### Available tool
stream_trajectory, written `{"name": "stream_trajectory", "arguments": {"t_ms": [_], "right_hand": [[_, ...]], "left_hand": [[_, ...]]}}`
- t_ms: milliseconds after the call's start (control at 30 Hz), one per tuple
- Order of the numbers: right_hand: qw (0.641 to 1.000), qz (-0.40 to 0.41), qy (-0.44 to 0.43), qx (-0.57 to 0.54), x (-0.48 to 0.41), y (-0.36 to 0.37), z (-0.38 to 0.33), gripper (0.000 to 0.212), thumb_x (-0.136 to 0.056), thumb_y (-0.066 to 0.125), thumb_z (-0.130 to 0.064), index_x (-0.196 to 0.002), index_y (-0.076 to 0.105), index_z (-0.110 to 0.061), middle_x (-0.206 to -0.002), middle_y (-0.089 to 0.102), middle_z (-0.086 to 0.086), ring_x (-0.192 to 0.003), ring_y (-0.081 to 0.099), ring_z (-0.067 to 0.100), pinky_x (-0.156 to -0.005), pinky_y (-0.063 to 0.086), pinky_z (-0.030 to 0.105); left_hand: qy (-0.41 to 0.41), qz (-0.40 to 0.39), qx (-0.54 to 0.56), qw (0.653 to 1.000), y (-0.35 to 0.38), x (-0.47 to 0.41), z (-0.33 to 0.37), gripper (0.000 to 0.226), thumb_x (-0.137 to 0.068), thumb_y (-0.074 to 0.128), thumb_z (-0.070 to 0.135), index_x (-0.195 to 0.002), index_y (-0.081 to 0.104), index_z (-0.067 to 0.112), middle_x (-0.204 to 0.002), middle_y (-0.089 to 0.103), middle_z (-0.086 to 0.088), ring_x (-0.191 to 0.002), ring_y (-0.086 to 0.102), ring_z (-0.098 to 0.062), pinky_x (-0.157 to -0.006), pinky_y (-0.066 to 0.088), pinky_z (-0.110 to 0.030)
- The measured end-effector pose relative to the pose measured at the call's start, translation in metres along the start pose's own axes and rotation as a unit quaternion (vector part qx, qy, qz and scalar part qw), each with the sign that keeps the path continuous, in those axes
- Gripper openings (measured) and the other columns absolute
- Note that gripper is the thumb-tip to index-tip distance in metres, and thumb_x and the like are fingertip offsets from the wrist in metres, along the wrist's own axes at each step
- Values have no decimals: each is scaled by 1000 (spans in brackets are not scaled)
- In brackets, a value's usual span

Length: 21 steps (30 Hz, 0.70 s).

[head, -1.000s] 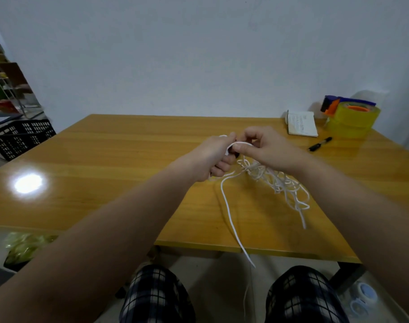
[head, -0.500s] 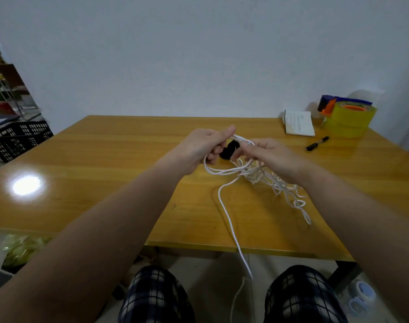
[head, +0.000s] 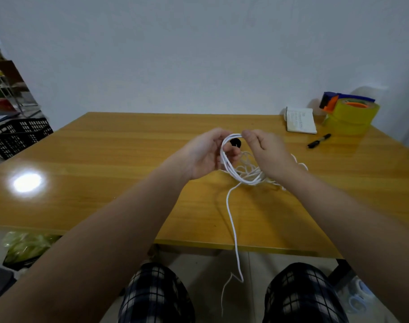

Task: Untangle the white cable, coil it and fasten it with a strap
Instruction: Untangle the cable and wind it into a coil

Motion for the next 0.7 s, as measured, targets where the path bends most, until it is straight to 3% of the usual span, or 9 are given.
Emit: {"name": "stream_trajectory", "arguments": {"t_ms": [67,100,167,233,300,400,467,567,700], "right_hand": [[999,-13,7,41,-1,7,2,41,-99,33,-38,-60,37,-30,-56,43,-10,-55,41,5,-53,27,32],[999,-21,6,48,-1,10,1,42,-100,31,-38,-59,37,-29,-56,42,-10,-54,40,6,-54,26,33],[998,-48,-12,36,0,14,-2,42,-100,30,-36,-59,38,-29,-56,43,-11,-55,41,4,-55,26,31],[996,-80,-17,17,3,15,-2,42,-98,29,-45,-64,48,-27,-60,49,-11,-59,48,6,-57,35,35],[995,-91,-1,27,1,9,2,51,-93,34,-57,-72,58,-17,-65,57,-4,-64,55,18,-62,44,41],[990,-93,16,108,-7,-10,10,42,-82,56,-57,-70,63,-17,-63,59,-3,-64,56,17,-61,47,37],[984,-82,30,154,-11,-25,17,42,-79,61,-57,-68,63,-17,-62,58,-2,-66,57,20,-61,47,37],[983,-42,47,175,-14,-34,22,45,-83,56,-56,-65,57,-15,-59,51,0,-61,50,20,-56,38,33],[979,86,75,172,-13,-44,25,49,-93,40,-52,-54,36,-22,-54,40,-2,-54,40,16,-47,24,30]], "left_hand": [[-23,14,27,999,0,0,-2,33,-95,37,20,-63,41,13,-45,48,2,-41,49,-10,-58,51,-23],[-38,17,46,998,1,1,-3,34,-96,36,21,-62,38,15,-42,40,4,-33,38,-7,-41,42,-17],[-44,21,31,998,-1,0,-6,39,-98,39,31,-61,34,18,-40,27,8,-29,21,-4,-28,20,-15],[-5,50,-36,998,-10,-1,-3,44,-95,47,43,-61,33,21,-43,22,10,-32,16,-4,-29,13,-16],[49,103,-71,991,-27,-1,2,41,-94,54,39,-62,35,22,-44,21,10,-34,15,-4,-31,12,-16],[97,186,-41,977,-62,3,6,36,-95,54,30,-65,37,22,-43,22,10,-34,15,-5,-34,11,-14],[107,213,-15,971,-78,6,6,36,-96,53,30,-65,36,22,-42,22,10,-34,15,-5,-34,11,-14],[79,183,-18,980,-78,8,1,42,-96,50,40,-63,31,22,-42,21,11,-33,14,-4,-32,11,-13],[4,48,-89,995,-44,14,-11,48,-93,40,55,-61,24,24,-45,17,11,-34,12,-3,-33,7,-14]]}}
Point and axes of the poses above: each hand's wrist, its own x-axis away from the middle knuckle, its own y-axis out of the palm, z = x × y, the point moved 7 cm from there along -x, towards the middle knuckle
